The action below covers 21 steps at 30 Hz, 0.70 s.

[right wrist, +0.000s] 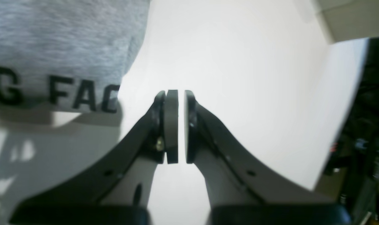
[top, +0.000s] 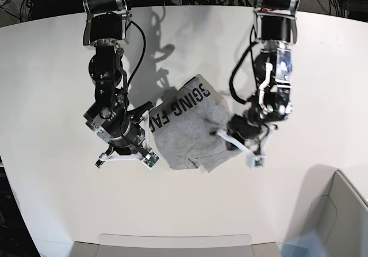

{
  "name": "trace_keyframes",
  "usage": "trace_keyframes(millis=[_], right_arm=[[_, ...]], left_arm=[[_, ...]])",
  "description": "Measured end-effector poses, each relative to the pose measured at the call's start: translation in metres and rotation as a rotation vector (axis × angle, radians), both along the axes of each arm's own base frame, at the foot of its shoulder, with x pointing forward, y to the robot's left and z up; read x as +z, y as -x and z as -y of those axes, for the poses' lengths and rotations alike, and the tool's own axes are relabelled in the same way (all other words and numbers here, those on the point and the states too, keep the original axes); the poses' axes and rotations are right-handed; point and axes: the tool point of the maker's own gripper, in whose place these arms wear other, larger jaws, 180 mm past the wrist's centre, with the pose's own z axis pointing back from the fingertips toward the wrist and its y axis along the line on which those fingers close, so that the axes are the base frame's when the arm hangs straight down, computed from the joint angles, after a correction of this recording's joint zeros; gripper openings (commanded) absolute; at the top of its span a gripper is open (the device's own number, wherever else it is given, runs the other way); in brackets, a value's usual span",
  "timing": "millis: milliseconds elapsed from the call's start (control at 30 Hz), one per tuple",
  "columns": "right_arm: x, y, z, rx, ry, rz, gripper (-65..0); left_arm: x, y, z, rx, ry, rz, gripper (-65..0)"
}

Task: Fold the T-shirt properly
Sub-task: 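Press and tuck the folded bundle with both grippers, then drag the folded bundle with the left gripper toward the table edge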

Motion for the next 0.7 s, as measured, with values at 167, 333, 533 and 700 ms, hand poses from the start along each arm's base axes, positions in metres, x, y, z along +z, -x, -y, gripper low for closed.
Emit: trace_keyframes(millis=[167,333,533,700], right_arm=[[-0.035,-0.008,-0.013,0.054,-0.053,-0.067,-62.2],[-0.076,0.007,-0.024,0.071,-0.073,-0.192,-62.2],[-0.108,0.029,-0.031,0.091,-0.075,-0.278,-62.2],[-0.115,0.061,-0.077,0.235,-0.057,-0.282,-62.2]], left_arm=[[-0.039,0.06,0.074,-0.201,0.017,-0.113,-64.6],[-0.059,0.074,0.077,-0.22,0.0,-0.158,-64.6],[-0.09,0.065,0.05,-0.155,0.06,-0.262,-64.9],[-0.091,0.035,-0.031,0.071,0.018,-0.252,-64.8]])
